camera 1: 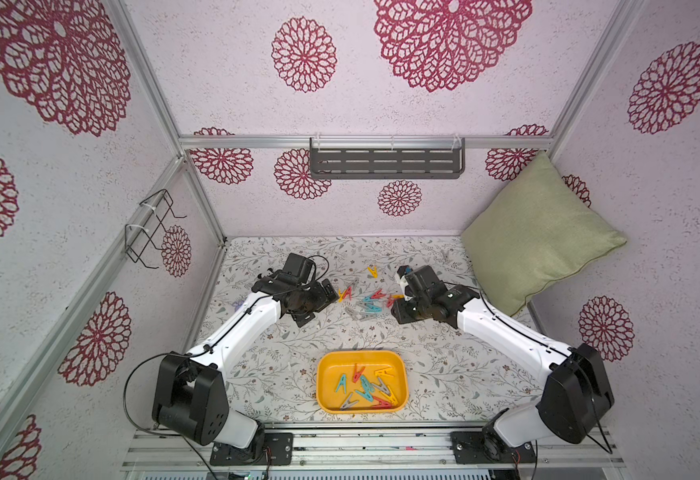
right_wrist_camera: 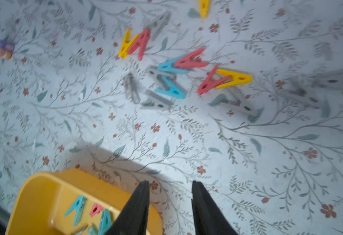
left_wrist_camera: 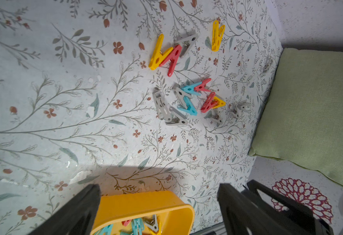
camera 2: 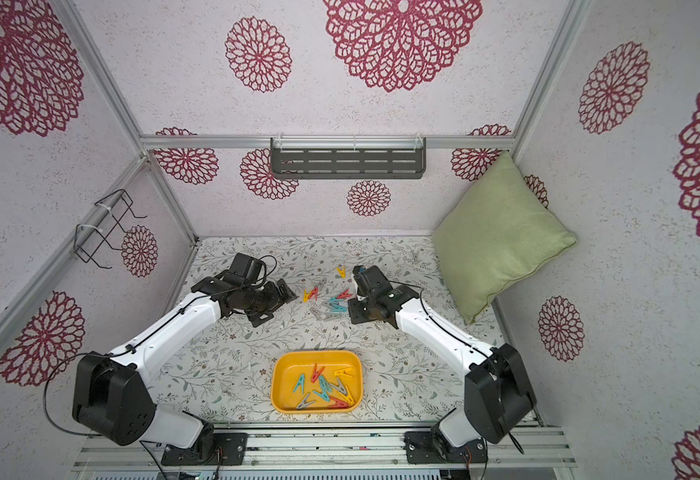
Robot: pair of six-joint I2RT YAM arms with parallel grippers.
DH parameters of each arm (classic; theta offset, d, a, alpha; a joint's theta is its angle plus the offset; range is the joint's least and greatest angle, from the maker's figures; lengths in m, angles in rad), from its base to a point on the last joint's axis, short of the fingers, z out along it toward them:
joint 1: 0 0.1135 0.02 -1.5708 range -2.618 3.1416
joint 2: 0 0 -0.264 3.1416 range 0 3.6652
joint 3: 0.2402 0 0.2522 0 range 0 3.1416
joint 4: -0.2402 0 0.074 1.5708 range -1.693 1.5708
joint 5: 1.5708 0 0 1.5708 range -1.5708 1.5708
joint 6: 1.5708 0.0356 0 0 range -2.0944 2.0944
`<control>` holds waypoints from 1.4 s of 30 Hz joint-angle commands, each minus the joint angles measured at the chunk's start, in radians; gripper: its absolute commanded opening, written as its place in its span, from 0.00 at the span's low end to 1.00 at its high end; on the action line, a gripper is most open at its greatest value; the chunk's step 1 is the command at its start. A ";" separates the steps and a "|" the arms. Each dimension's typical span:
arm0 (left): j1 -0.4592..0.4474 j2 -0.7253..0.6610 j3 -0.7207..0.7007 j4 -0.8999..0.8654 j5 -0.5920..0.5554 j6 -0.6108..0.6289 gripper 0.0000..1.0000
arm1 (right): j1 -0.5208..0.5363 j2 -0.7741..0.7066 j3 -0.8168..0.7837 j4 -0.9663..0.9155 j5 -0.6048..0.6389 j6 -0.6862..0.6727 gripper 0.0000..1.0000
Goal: Put the clothespins into the storage box
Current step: Pick up the clothespin from the center of the board.
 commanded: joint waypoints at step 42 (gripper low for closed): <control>0.088 0.432 0.538 -0.307 0.097 0.344 0.97 | -0.500 0.728 0.565 -0.034 0.093 0.250 0.38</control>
